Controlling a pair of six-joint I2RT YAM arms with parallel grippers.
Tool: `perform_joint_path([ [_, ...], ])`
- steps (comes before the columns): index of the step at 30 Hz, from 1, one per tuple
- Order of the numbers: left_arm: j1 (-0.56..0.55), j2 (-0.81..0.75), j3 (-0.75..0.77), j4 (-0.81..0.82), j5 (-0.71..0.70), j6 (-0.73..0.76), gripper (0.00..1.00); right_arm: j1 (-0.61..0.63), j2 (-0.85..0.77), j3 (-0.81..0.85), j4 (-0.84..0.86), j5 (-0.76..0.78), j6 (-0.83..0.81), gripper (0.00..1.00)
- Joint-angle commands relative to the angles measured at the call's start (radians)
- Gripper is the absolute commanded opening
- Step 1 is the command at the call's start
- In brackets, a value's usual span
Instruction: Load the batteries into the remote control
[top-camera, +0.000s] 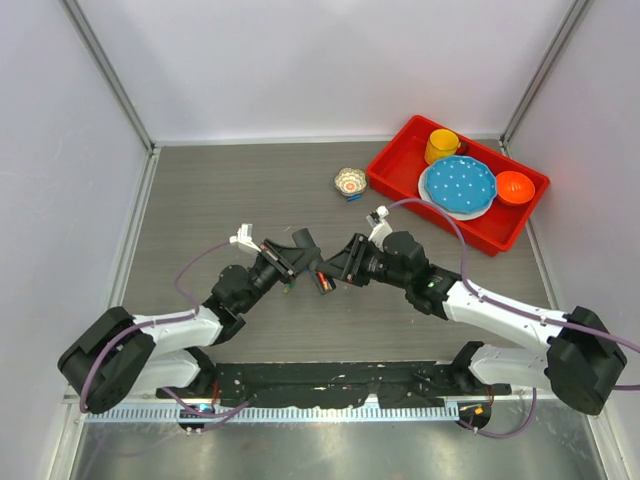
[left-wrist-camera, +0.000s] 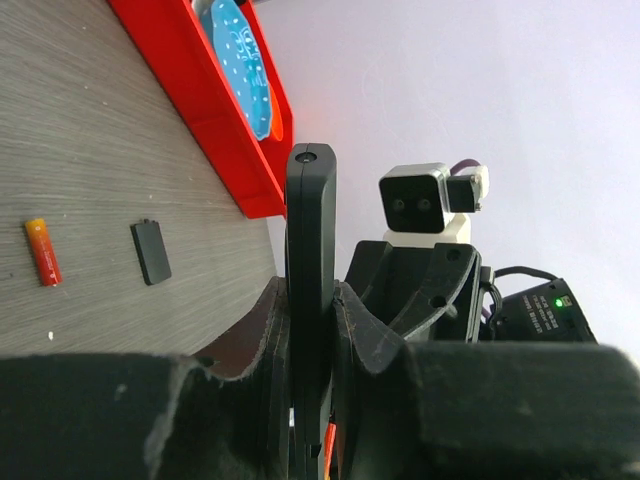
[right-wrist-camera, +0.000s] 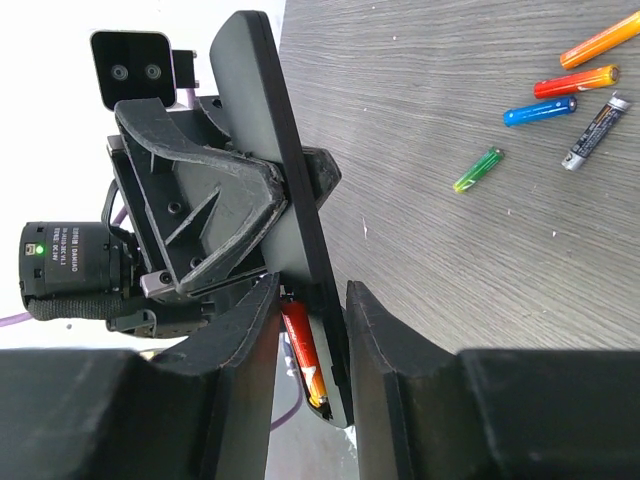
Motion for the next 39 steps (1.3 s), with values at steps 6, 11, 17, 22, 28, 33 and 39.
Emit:
perform_joint_path([
  [6,-0.023,0.008,0.094,0.187,-0.022,-0.019,0.00,0.018,0.059,0.021,-0.191,0.012,-0.093,0.32],
  [11,-0.029,0.011,0.099,0.189,-0.022,-0.015,0.00,0.020,0.064,0.025,-0.202,0.015,-0.105,0.29],
  [17,-0.037,0.021,0.106,0.192,-0.021,-0.012,0.00,0.026,0.076,0.034,-0.207,0.011,-0.116,0.29],
  [22,-0.045,0.035,0.111,0.204,-0.021,-0.009,0.00,0.031,0.087,0.034,-0.207,0.007,-0.116,0.35],
  [28,-0.054,0.038,0.117,0.212,-0.024,-0.007,0.00,0.035,0.093,0.032,-0.202,0.007,-0.116,0.38],
  [33,-0.059,0.037,0.117,0.212,-0.025,-0.004,0.00,0.035,0.098,0.029,-0.199,0.006,-0.117,0.42],
  [39,-0.066,0.041,0.115,0.212,-0.031,0.001,0.00,0.035,0.098,0.026,-0.198,0.006,-0.113,0.45],
])
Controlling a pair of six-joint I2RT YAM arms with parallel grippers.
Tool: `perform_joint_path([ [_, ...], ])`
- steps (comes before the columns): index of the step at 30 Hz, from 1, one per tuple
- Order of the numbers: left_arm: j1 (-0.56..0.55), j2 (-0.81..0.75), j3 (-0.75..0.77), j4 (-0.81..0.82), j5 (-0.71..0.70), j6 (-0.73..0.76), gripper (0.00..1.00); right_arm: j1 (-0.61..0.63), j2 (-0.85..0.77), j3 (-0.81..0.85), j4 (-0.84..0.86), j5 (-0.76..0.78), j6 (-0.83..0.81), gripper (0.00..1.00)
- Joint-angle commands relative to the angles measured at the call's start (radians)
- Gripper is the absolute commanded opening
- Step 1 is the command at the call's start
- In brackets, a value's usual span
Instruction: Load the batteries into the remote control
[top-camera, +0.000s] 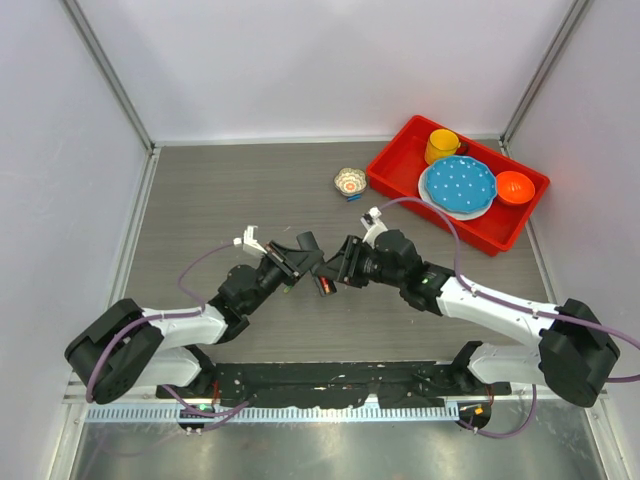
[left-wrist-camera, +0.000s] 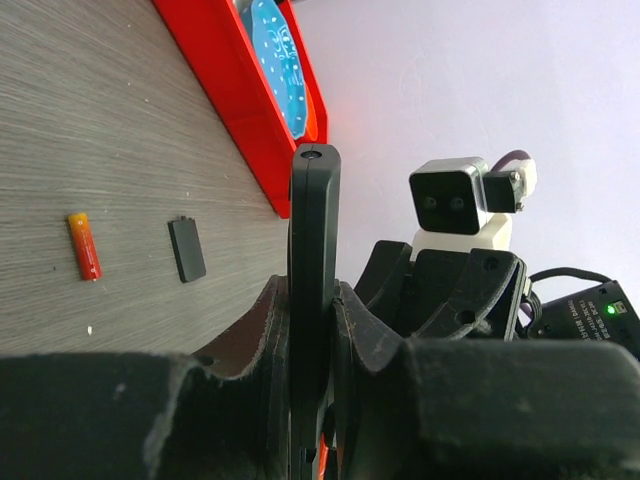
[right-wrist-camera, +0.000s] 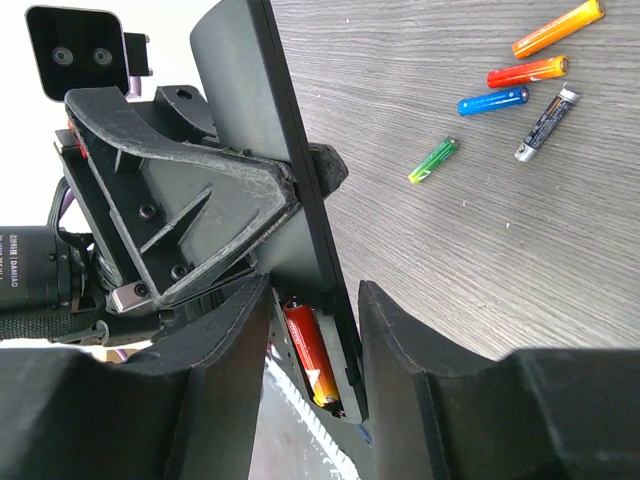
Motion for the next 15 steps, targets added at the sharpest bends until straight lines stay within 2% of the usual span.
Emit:
perform_joint_path([
  [1,-0.028,-0.024,0.101,0.224,0.025,-0.031,0.00,0.025,0.038,-0.012,-0.124,-0.012,-0.033,0.46],
  [9,-0.026,-0.021,0.067,0.204,0.012,-0.016,0.00,0.025,-0.014,0.013,-0.134,-0.003,-0.020,0.62],
  [15,-0.028,-0.018,0.053,0.202,0.008,-0.014,0.00,0.020,-0.053,0.045,-0.180,0.002,-0.030,0.67],
])
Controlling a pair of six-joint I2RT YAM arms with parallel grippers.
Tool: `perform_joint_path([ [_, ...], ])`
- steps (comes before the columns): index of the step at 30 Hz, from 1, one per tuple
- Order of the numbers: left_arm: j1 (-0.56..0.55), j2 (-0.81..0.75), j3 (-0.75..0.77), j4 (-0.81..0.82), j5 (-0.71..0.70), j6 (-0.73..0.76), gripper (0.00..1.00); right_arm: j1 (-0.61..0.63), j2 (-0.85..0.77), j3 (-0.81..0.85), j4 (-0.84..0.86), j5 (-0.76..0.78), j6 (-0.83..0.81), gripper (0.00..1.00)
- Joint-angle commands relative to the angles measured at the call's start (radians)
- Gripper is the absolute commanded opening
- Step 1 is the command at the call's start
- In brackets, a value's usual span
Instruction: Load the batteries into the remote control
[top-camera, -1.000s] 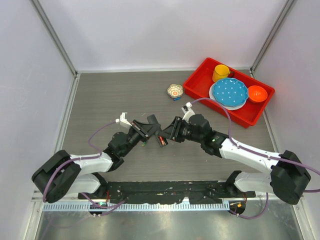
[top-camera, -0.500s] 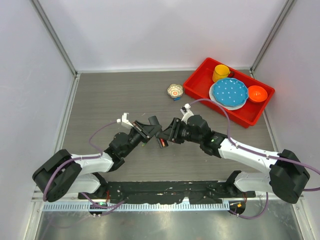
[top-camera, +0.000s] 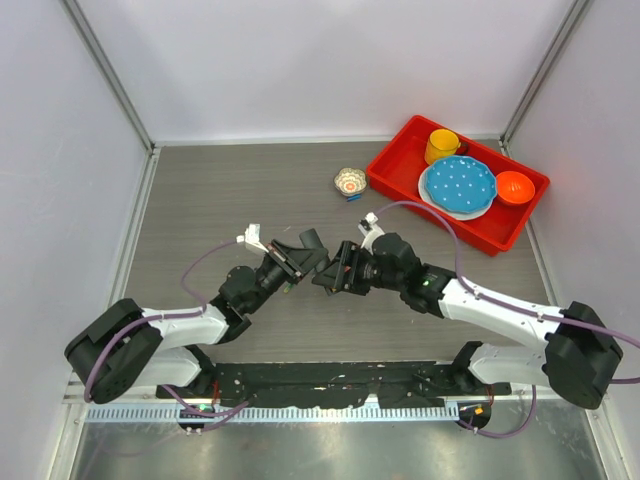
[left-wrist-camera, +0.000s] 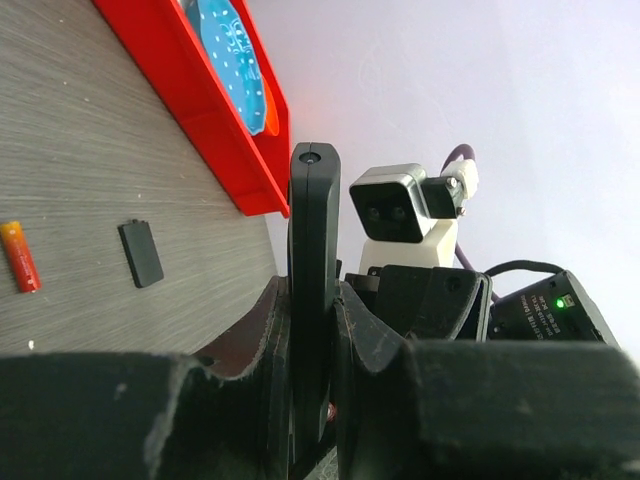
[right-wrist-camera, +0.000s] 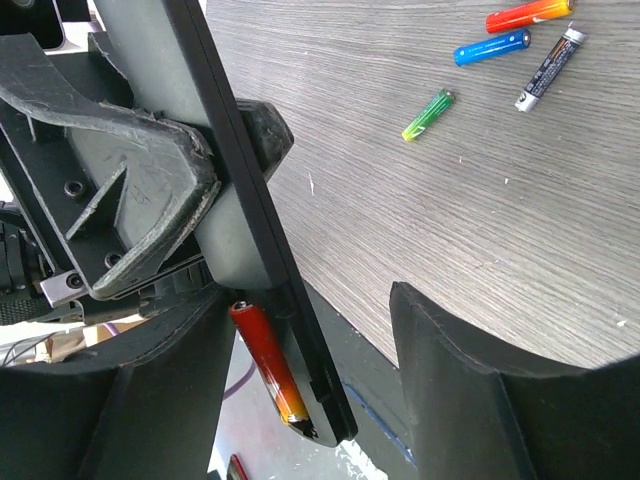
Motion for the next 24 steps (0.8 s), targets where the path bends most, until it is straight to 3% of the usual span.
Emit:
perform_joint_path([
  [1,-0.006,-0.017,0.038,0.151,0.003,-0.008,0.00,-0.003,-0.041,0.044,-0.098,0.011,-0.030,0.68],
  [14,-0.006,0.001,0.040,0.107,0.009,0.012,0.00,-0.061,-0.140,0.097,-0.146,-0.052,-0.056,0.76],
  [24,-0.006,0.012,0.034,0.110,0.016,-0.003,0.00,-0.134,-0.183,0.013,-0.068,-0.096,-0.037,0.74],
])
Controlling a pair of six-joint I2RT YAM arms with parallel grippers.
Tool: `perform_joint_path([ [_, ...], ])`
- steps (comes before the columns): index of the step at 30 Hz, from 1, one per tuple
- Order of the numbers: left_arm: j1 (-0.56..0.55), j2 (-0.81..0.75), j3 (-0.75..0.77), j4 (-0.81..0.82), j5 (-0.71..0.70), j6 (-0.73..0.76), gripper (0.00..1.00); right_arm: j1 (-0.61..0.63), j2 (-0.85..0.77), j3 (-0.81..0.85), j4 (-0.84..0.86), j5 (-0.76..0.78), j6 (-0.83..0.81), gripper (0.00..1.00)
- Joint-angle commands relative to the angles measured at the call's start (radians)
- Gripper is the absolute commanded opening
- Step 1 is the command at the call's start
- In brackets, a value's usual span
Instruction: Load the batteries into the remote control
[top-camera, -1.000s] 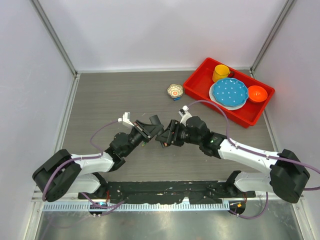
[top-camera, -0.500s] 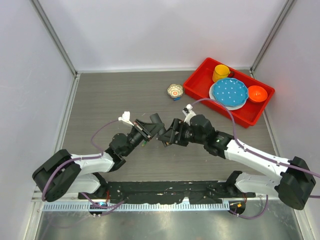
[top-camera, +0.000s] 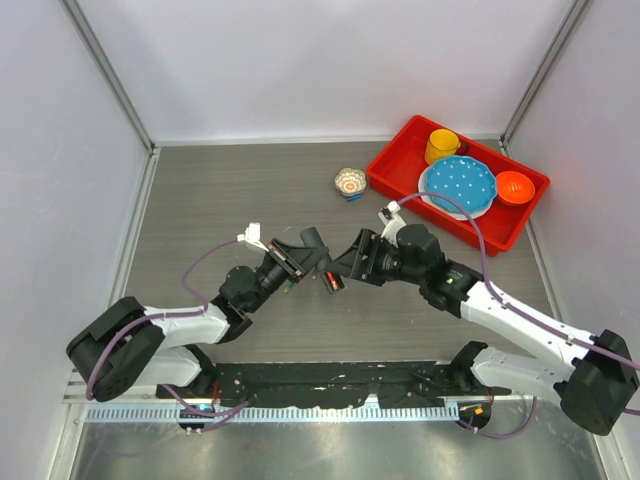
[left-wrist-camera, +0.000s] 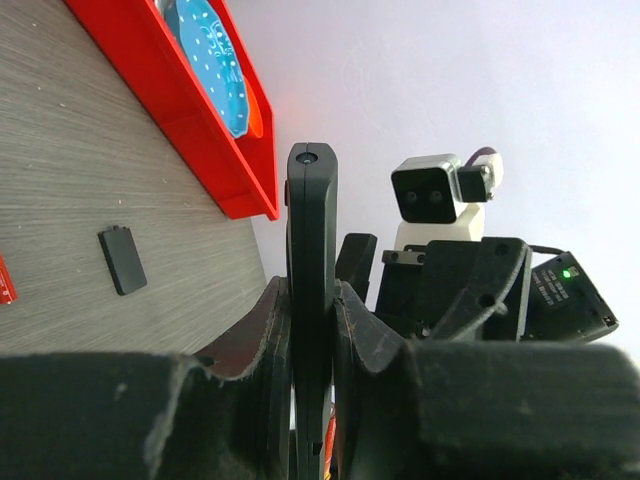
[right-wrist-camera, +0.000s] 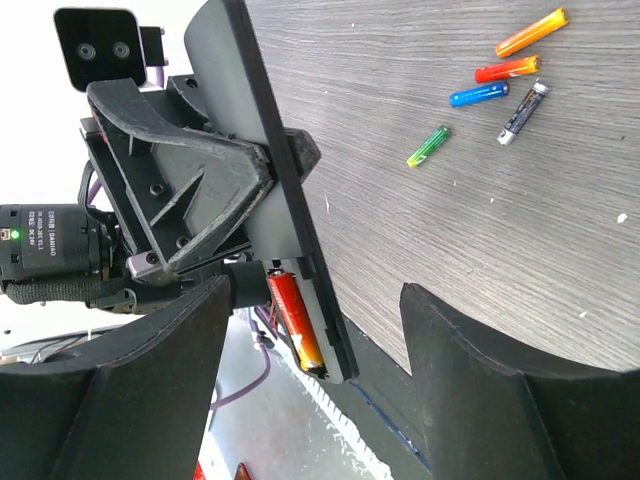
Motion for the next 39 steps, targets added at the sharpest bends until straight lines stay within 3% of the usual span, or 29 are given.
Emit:
perform_joint_path([
  [1,-0.001,-0.005,0.032,0.063,0.012,-0.002,0.00,-0.048,-0.037,-0.053,0.083,-0.060,0.011,0.73],
  [6,-0.001,0.006,0.029,0.103,0.027,-0.014,0.00,-0.087,-0.038,-0.103,0.171,-0.115,0.037,0.64],
  [23,-0.001,0.043,0.035,0.168,0.047,-0.042,0.00,-0.094,-0.043,-0.201,0.398,-0.218,0.124,0.64],
  [39,-0.001,0.034,0.059,0.172,0.055,-0.050,0.00,-0.094,0.000,-0.244,0.425,-0.224,0.141,0.48],
])
